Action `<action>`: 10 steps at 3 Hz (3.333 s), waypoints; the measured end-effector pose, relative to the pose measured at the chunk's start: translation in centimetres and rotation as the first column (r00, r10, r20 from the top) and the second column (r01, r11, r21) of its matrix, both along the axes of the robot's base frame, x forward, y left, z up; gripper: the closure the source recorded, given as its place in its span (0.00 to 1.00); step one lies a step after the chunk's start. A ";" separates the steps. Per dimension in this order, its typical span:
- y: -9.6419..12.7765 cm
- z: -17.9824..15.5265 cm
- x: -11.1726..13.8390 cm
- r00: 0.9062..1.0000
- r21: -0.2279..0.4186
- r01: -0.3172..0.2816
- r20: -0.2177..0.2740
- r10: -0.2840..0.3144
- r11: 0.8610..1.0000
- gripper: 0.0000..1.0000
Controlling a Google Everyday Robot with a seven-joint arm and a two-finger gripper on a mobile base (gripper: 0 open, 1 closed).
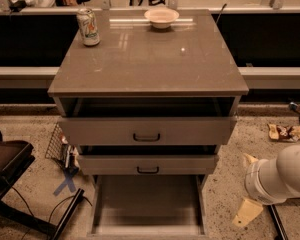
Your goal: Close bottom drawer
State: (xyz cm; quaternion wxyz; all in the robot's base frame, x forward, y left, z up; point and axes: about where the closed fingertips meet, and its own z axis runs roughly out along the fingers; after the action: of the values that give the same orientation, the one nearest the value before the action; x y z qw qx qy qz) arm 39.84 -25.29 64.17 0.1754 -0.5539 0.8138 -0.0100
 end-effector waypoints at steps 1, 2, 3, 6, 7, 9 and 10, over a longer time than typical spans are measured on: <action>0.1 0.0 0.1 1.000 -0.003 0.001 0.006 -0.001 1.000 0.00; 1.1 -0.6 0.1 0.999 -0.030 0.006 0.032 -0.005 1.000 0.00; -0.2 -10.9 -3.0 0.998 -0.058 0.042 -0.039 -0.045 0.997 0.00; -10.5 -24.0 -1.2 0.988 -0.110 0.154 -0.014 -0.157 0.982 0.00; -11.0 -27.1 -1.4 0.994 -0.110 0.103 -0.010 -0.105 0.989 0.00; -10.7 -27.5 -1.5 0.998 -0.120 0.055 0.004 -0.055 0.991 0.00; -10.5 -28.4 -2.6 0.999 -0.123 0.046 0.003 -0.046 0.991 0.00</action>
Offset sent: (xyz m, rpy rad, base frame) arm 0.0023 0.0242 -0.0180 -0.0635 -0.0628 -0.0127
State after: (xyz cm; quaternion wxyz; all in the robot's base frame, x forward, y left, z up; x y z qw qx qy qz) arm 37.23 -35.79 35.79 0.1407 -0.5448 0.8242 -0.0640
